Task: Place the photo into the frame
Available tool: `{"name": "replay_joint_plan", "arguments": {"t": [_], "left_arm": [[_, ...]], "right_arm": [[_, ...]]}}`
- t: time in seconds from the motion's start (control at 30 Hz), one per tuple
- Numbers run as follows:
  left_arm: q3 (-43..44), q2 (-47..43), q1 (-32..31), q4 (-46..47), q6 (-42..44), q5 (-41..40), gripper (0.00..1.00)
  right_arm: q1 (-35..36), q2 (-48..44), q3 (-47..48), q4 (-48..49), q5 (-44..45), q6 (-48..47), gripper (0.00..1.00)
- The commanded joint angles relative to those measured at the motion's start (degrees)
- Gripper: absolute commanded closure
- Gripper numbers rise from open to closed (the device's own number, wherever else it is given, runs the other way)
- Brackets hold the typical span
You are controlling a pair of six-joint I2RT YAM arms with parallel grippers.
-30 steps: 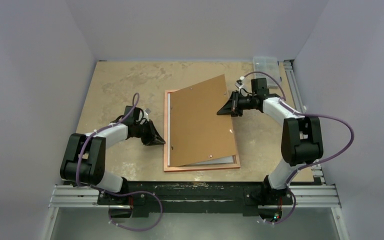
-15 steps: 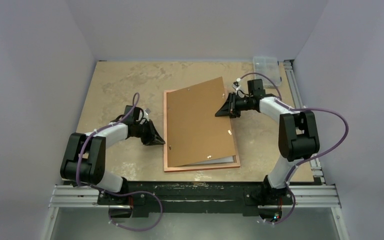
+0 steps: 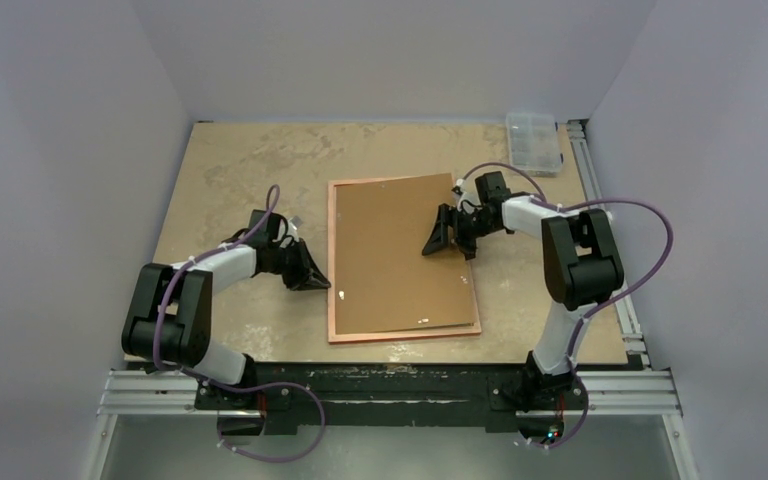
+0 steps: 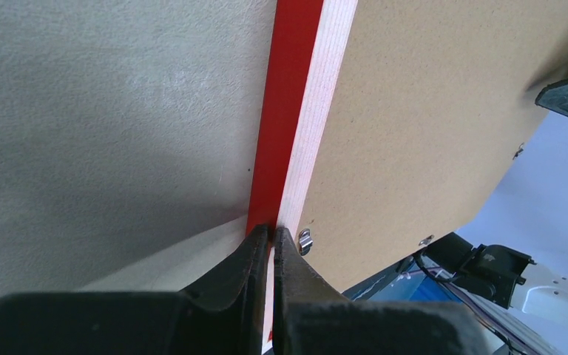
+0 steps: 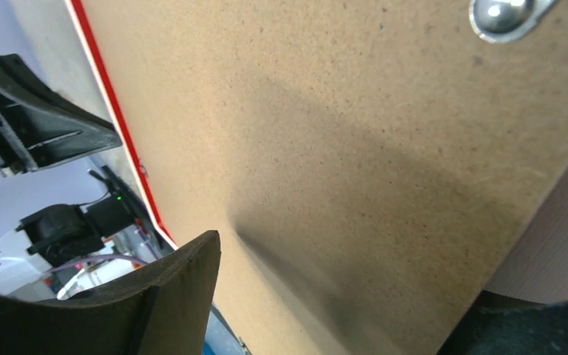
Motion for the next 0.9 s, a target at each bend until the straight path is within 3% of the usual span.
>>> {"name": "replay_joint_plan", "arguments": {"t": [0.0, 0.43, 0.87], "left_arm": [[-0.3, 2.4, -0.9, 0.9, 2.1, -5.2, 1.00], [0.0, 3.1, -0.9, 0.7, 2.0, -5.4, 1.00], [0.1, 3.3, -0.9, 0.5, 1.9, -5.8, 1.00]], "right_arm": [[2.3, -0.8, 3.8, -4.6, 6.4, -3.2, 0.33], [5.5, -0.2, 9.7, -13.8, 19.4, -6.8, 0.25], [6.1, -3.1, 9.9, -15.9, 28.6, -6.2, 0.15]]}}
